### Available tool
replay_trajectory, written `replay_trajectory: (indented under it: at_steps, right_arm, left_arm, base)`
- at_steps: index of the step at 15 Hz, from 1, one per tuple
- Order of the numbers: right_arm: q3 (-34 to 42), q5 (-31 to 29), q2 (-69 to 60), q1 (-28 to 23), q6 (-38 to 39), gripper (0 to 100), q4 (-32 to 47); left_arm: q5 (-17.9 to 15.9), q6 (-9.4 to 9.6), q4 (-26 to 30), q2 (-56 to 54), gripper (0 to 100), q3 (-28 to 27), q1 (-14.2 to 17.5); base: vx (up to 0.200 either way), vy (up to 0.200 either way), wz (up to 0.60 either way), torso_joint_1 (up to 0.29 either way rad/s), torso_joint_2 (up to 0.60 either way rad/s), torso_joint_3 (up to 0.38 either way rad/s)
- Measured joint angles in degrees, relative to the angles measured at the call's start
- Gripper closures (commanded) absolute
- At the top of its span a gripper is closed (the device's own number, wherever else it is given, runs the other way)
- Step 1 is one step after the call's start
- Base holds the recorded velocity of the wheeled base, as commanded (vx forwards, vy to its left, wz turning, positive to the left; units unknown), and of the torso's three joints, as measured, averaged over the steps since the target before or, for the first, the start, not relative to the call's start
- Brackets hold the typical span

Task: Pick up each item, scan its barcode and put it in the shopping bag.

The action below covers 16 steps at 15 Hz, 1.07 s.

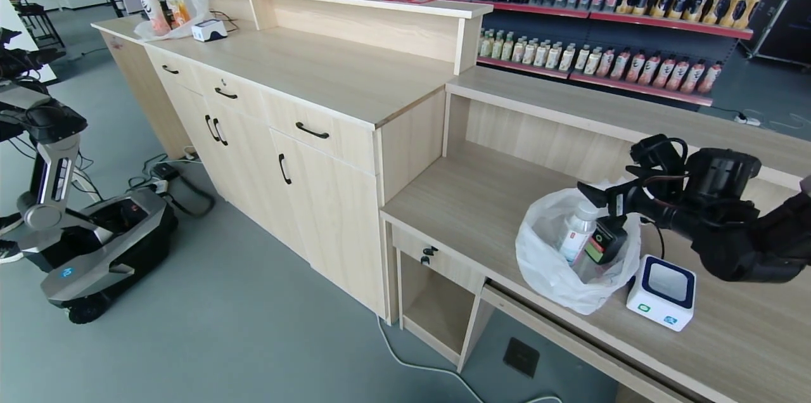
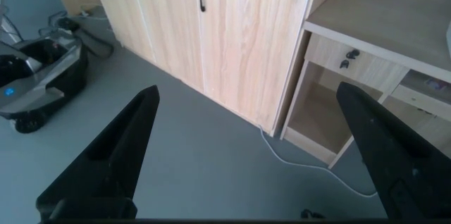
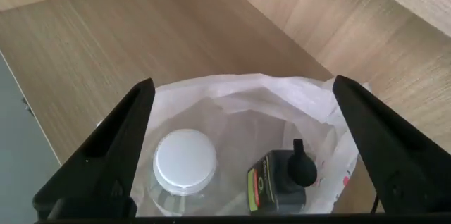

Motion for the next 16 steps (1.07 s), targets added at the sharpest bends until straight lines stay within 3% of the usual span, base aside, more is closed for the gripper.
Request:
replay_trajectory:
  at_steps: [2, 6, 10, 16]
  right_arm:
    - [1.24, -0.06, -6.85, -1.69, -3.93, 0, 4.77]
    - [3.71, -2.19, -20.69, -5.66, -9.07, 0, 19.93]
    - [5.30, -8.68, -32.44, -7.47, -1.93, 0, 31.70]
    - [11.39, -13.76, -41.47, -7.69, 6.35, 0, 39.78]
  left_arm:
    - [0.00, 0.00, 0.00, 0.00, 0, 0.00, 0.00]
    - [0.00, -0.02, 0.00, 0.00, 0, -0.02, -0.05]
    - [0.00, -0.02, 0.00, 0.00, 0, -0.02, -0.02]
    - [0.00, 0.00, 0.00, 0.00, 0, 0.00, 0.02]
  base:
    - [0.000, 0.000, 0.00, 0.000, 0.00, 0.000]
    - [0.000, 0.000, -0.60, -0.002, 0.00, 0.006]
    - [0.000, 0.000, -0.60, 0.001, 0.00, 0.002]
    - [0.000, 0.000, -0.60, 0.002, 0.00, 0.002]
